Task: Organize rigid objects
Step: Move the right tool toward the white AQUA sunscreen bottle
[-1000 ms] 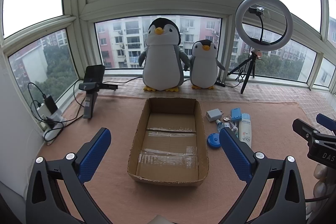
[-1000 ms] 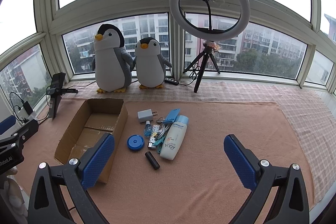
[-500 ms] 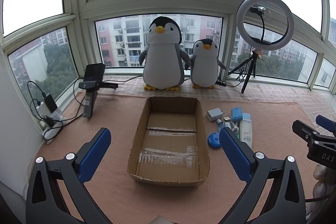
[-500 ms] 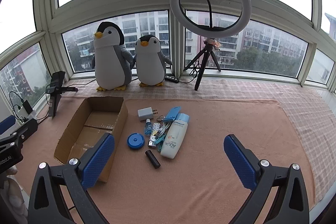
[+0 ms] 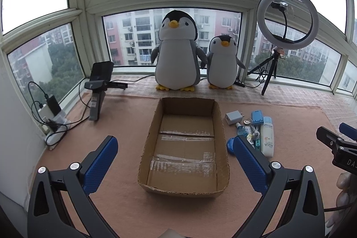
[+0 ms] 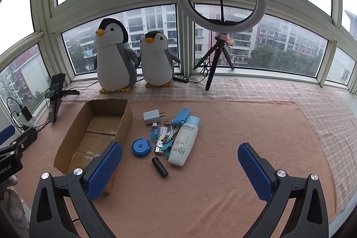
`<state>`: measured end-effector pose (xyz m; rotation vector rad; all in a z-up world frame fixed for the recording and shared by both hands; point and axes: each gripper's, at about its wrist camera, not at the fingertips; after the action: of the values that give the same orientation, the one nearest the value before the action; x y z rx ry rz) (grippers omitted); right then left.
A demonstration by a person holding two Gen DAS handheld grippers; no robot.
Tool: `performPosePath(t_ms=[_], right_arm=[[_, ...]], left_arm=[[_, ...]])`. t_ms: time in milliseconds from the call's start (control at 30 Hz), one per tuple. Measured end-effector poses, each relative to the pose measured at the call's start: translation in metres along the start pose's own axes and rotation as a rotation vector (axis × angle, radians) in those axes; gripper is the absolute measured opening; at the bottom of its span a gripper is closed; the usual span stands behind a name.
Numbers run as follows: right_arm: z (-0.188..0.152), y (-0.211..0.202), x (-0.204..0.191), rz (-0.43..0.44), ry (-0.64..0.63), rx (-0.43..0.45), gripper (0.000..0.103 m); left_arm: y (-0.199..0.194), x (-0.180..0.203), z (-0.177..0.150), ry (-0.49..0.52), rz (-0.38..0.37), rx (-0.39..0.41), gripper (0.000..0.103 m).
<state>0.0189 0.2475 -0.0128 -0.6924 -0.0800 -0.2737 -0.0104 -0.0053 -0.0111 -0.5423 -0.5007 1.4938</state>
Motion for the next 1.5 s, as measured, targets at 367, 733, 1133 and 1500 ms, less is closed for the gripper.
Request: performPosePath(t_ms=[367,733,1133,1500], right_arm=[[-0.004,0.027,0.015,-0.038,0.03,-0.054,0.103],[-0.013,0.065,0.042,-0.095,0.078,-0.113,0.103],[-0.015,0.111,0.064,-0.135,0.14,-0.197,0.103],[-0.001,0.155,0.054,-0.126,0.132,-0.249,0.102]], left_arm=[[0.036,-0.027,-0.01,-0.03,0.082,-0.074,0.102],[0.097,-0.06,-0.038,-0.041,0.163,-0.216,0.102],[0.144,-0.057,-0.05,-0.036,0.162,-0.31,0.094],[0.168,-0.055,-0.063,-0.04,0.157,-0.365,0.066]])
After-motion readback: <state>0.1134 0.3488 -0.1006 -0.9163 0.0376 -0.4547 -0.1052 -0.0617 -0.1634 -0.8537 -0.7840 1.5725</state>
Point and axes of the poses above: each gripper's, at about its wrist camera, not at the fingertips, and y roughly the way its jaws point, x to its right, z to its top, and after that the axes turned 1 degree about y, right-handed
